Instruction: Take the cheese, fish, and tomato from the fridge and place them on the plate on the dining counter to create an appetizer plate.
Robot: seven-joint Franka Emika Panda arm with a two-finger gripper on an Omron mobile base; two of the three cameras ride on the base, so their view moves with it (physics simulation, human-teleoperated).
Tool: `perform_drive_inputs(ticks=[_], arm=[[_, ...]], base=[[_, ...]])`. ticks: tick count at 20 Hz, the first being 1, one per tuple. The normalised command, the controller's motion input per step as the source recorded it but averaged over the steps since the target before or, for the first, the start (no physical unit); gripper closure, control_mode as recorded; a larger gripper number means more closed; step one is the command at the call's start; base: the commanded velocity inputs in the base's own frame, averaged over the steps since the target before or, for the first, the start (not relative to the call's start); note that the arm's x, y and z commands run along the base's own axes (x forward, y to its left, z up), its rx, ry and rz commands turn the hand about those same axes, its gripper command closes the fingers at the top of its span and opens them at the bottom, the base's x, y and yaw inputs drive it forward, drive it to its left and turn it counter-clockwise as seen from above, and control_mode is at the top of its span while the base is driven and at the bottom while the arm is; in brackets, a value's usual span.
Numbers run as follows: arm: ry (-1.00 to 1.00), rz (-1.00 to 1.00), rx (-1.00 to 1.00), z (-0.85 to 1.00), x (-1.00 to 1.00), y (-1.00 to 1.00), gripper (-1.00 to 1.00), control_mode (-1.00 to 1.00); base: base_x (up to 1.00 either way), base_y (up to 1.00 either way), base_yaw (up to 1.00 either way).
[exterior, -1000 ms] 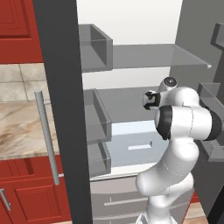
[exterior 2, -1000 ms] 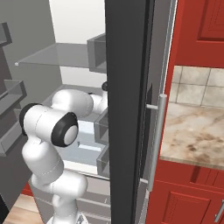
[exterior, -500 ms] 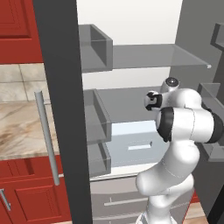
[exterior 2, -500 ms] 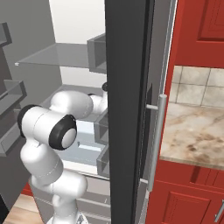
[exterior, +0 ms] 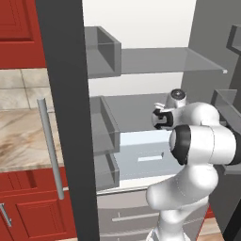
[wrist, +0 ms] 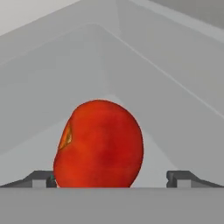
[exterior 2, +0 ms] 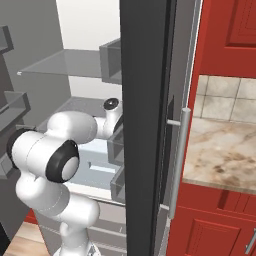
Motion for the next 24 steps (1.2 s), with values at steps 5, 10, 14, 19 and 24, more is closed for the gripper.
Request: perform_drive_inputs(ticks=[5, 10, 14, 19, 24], arm=[[0.00, -0.02, 0.00, -0.45, 0.08, -0.05, -1.00, -1.00], [0.00, 0.00, 0.00, -0.31, 0.15, -0.04, -1.00, -1.00], [-0.04, 0.00, 0.00, -0.61, 0.00, 0.00, 1.00, -1.00], [-0.03, 0.00, 0.00, -0.48, 0.02, 0.00, 1.00, -1.00], [-0.04, 0.00, 0.00, -0.09, 0.10, 0.00, 1.00, -1.00]], base=[[0.00, 0.00, 0.00], [0.00, 0.00, 0.00], [0.00, 0.00, 0.00], [0.00, 0.00, 0.00], [0.00, 0.00, 0.00]])
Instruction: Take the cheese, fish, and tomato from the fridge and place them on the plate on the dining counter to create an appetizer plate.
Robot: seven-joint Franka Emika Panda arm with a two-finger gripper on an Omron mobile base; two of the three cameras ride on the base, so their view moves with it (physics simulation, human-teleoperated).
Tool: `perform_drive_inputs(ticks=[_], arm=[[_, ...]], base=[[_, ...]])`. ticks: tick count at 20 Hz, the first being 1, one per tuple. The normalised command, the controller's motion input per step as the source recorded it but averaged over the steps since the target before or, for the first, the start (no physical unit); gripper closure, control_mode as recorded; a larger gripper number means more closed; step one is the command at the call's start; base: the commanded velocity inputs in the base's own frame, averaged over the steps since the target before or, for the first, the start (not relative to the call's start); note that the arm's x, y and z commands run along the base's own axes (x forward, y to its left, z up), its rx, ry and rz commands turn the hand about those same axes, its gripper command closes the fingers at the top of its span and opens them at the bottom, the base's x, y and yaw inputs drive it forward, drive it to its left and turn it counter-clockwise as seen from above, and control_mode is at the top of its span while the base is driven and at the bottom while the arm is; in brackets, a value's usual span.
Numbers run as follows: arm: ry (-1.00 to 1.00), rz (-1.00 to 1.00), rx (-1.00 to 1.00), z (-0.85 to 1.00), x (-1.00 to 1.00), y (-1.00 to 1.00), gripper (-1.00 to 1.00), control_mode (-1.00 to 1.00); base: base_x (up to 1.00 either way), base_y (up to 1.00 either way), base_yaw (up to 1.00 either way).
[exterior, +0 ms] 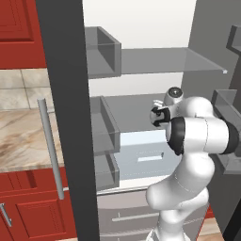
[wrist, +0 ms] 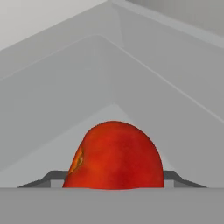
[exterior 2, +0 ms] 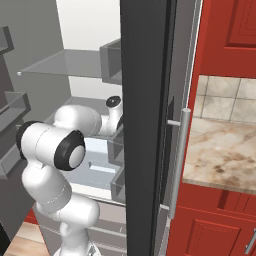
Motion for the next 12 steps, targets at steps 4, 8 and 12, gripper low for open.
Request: perform_drive_inputs(ticks=[4, 8, 12], arm=[[0.00, 0.01, 0.00, -0.19, -0.45, 0.05, 1.00, -1.00], [0.00, 0.07, 0.00, -0.12, -1.00, 0.45, 1.00, -1.00], [-0.01, 0.13, -0.04, 0.32, -1.00, 0.59, 1.00, -1.00]], base=[[0.00, 0.00, 0.00], [0.00, 0.00, 0.00], [0.00, 0.00, 0.00]])
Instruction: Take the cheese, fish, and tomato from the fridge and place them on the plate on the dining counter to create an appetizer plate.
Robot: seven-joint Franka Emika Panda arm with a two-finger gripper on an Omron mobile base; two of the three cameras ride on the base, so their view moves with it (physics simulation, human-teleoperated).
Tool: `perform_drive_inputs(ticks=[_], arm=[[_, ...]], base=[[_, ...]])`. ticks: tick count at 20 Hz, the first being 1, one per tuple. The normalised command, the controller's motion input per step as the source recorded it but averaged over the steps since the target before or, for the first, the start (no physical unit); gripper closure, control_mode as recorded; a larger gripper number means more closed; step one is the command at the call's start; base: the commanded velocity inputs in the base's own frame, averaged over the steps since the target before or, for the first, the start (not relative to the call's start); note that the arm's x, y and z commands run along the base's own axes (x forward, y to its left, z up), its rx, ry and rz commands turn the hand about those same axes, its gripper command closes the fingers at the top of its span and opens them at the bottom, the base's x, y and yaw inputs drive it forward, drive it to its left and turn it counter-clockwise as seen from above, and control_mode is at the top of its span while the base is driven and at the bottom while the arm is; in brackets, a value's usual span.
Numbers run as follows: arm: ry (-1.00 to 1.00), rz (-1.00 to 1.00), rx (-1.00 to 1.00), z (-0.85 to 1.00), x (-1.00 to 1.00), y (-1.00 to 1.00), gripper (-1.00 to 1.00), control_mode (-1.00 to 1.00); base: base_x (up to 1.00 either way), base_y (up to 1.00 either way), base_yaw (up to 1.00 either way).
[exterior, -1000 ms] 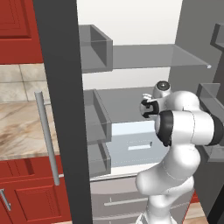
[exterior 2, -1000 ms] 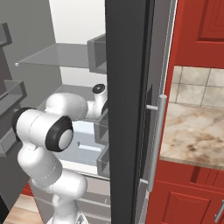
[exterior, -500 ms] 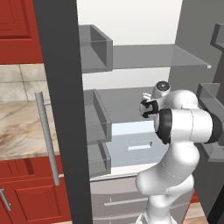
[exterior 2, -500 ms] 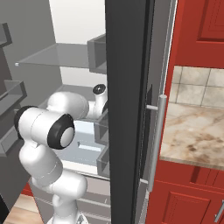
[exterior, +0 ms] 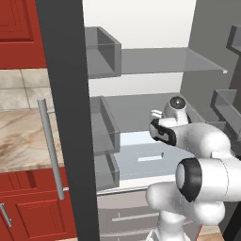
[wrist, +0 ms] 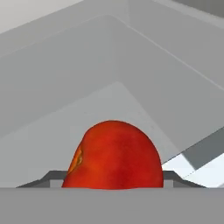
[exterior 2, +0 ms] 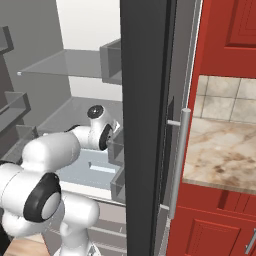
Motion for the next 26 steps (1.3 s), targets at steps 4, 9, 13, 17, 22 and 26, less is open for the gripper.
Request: perform_drive_inputs(ticks=[4, 9, 13, 17, 22, 26], arm=[[0.00, 0.23, -0.03, 0.75, -0.99, 0.50, 1.00, -1.00], [0.04, 0.27, -0.01, 0.74, -0.98, 0.61, 1.00, -1.00], [0.07, 0.22, -0.04, 0.66, -1.00, 0.67, 1.00, -1.00], [0.05, 0.09, -0.07, 0.89, -1.00, 0.43, 1.00, -1.00], [0.01, 0.01, -0.05, 0.84, -0.96, 0.01, 1.00, -1.00], [0.00, 0.00, -0.03, 0.68, -0.91, -0.06, 1.00, -1.00]], base=[[0.00, 0.00, 0.00], [0.00, 0.00, 0.00], [0.00, 0.00, 0.00], [0.00, 0.00, 0.00], [0.00, 0.00, 0.00], [0.00, 0.00, 0.00]])
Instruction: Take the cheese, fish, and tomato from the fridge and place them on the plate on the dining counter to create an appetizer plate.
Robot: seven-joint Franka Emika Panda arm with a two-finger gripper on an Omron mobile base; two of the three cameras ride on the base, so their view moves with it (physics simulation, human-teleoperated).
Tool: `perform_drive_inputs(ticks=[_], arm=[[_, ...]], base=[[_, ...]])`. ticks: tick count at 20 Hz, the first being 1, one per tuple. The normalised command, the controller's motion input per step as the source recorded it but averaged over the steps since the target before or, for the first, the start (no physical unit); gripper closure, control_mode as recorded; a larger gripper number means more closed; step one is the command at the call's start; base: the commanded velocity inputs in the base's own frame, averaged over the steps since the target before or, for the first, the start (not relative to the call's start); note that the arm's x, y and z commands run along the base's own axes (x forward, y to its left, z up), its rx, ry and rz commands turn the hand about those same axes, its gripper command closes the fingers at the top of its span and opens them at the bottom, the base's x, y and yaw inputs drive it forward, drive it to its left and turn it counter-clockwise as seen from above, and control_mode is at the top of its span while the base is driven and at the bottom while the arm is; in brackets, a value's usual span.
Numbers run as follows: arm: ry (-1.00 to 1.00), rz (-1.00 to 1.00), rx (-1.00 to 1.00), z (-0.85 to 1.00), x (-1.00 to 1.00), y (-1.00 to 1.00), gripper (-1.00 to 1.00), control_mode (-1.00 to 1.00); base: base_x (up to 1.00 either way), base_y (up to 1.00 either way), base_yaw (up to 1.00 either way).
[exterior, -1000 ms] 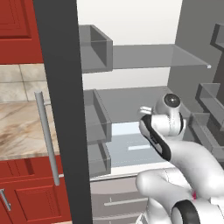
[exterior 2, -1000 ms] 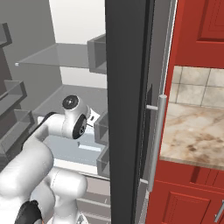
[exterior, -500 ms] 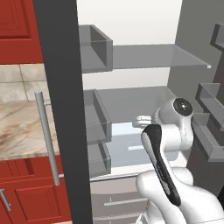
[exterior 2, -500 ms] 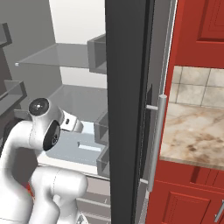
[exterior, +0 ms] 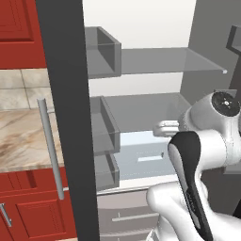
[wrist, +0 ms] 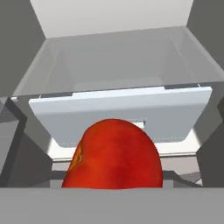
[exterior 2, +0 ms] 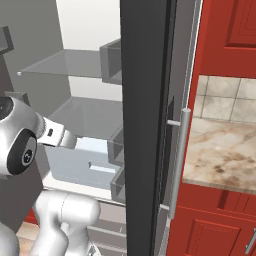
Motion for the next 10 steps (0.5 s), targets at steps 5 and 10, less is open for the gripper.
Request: perform_drive_inputs(ticks=[5, 10], arm=[[0.00, 0.00, 0.00, 0.34, -0.74, -0.40, 1.00, -1.00], [-0.01, 0.01, 0.00, 0.14, -0.31, -0.43, 1.00, -1.00]], base=[[0.00, 0.00, 0.00], [0.00, 0.00, 0.00]])
